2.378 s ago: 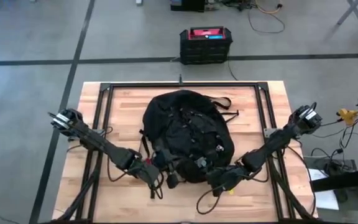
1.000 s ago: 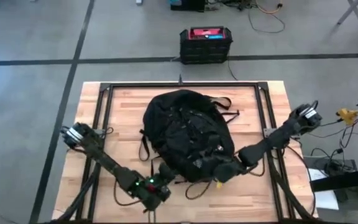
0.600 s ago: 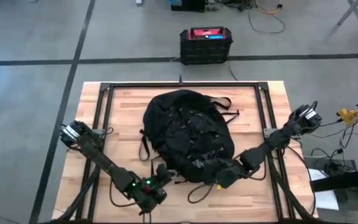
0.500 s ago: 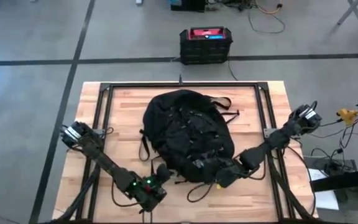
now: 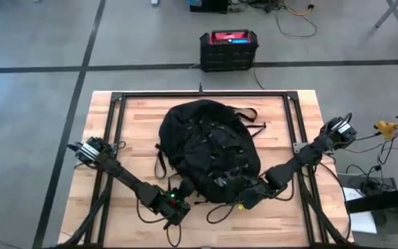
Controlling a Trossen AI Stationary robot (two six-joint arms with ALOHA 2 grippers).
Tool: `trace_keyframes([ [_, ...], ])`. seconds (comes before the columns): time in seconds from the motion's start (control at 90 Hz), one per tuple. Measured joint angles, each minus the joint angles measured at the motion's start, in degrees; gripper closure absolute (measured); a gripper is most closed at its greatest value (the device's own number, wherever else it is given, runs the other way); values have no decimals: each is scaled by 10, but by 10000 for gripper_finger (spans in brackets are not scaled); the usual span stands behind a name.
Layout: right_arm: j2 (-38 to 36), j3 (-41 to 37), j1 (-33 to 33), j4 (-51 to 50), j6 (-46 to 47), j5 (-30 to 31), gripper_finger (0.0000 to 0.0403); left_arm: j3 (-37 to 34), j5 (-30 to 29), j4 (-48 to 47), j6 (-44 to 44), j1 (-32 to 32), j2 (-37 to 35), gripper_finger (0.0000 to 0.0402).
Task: Unpack backpack
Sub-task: Close the black backpack
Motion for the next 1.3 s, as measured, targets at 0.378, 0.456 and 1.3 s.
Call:
trace_keyframes([
  [0.378, 0, 0, 0, 0, 3, 0, 403, 4, -53, 137, 112, 5, 18, 231],
  [0.456, 0, 0, 0, -1, 3, 0, 403, 11, -76, 139, 122, 4, 15, 230],
  [1.3, 2, -5, 2, -31, 31, -15, 403, 39, -109, 138, 147, -53, 15, 266],
])
